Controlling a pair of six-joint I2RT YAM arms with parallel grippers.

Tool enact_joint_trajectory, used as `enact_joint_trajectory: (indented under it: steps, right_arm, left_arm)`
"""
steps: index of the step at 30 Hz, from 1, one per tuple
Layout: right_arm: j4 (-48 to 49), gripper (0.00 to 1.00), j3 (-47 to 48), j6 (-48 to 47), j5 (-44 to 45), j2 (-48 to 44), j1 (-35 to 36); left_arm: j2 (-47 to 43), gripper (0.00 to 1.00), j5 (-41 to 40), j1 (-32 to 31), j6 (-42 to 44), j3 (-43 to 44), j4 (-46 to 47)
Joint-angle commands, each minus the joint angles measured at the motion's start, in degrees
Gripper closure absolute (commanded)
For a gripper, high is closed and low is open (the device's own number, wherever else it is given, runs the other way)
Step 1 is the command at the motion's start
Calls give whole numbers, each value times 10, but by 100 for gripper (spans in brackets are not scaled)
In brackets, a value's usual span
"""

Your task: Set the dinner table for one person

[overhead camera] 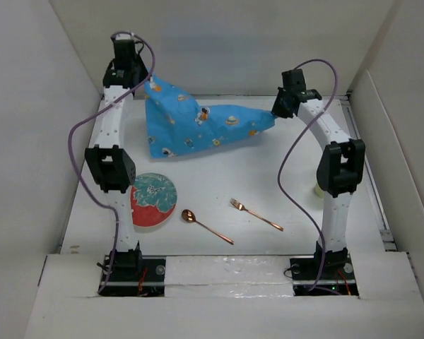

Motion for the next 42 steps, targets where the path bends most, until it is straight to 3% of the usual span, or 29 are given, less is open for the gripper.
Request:
enact_joint_trajectory:
  steps: [1, 4, 5, 6, 9, 10, 12, 13, 17, 19, 21, 23, 25, 31, 36, 41, 42]
  right_arm:
    - [-27, 100, 30, -5, 52, -43, 7]
    - [27, 100, -73, -8, 44, -94, 19]
    - [52, 100, -102, -4, 36, -108, 19]
    - [67, 100, -131, -1, 19, -122, 25]
    - [79, 100, -202, 8, 10, -144, 31]
    - [76, 100, -210, 10, 15, -142, 31]
    - [53, 100, -209, 16, 27, -129, 31]
    - [47, 100, -207, 18, 31, -124, 31]
    - [52, 100, -207, 30, 25, -124, 19]
    - [53, 100, -214, 29, 27, -124, 13]
    - [54, 100, -226, 27, 34, -132, 13]
    - [63, 100, -251, 25, 38, -141, 2]
    - [71, 100, -275, 24, 48, -158, -3]
    - [55, 100, -289, 24, 59, -179, -10]
    - [44, 100, -309, 16, 89, -187, -10]
    - [28, 100, -314, 8, 90, -186, -15]
    - [23, 100, -314, 7, 85, -183, -15]
  left_arm:
    - [26, 100, -22, -6, 24, -38, 11]
    - [96, 96, -46, -12, 28, 18, 17]
    - [110, 71, -49, -12, 29, 30, 13]
    - [117, 58, -49, -12, 29, 35, 11]
    - [97, 31, -41, -1, 24, -5, 9]
    - [67, 30, -40, 0, 20, -50, 9]
    - [23, 32, -47, 0, 16, -107, 16]
    - [-34, 34, -34, 0, 13, -185, 24]
    - [-182, 68, -42, -34, 24, -404, 106]
    - [-206, 67, -33, -39, 27, -470, 104]
    - [-189, 56, -36, -39, 28, -481, 73]
    - [-154, 42, -22, -39, 32, -477, 55]
    - [-92, 37, -2, -39, 34, -438, 38]
    - [2, 37, 13, -39, 34, -364, 6]
    - [80, 54, 15, -39, 25, -275, -16]
    - [138, 95, -19, -39, 23, -188, -13]
    - [147, 100, -24, -39, 20, -150, -16]
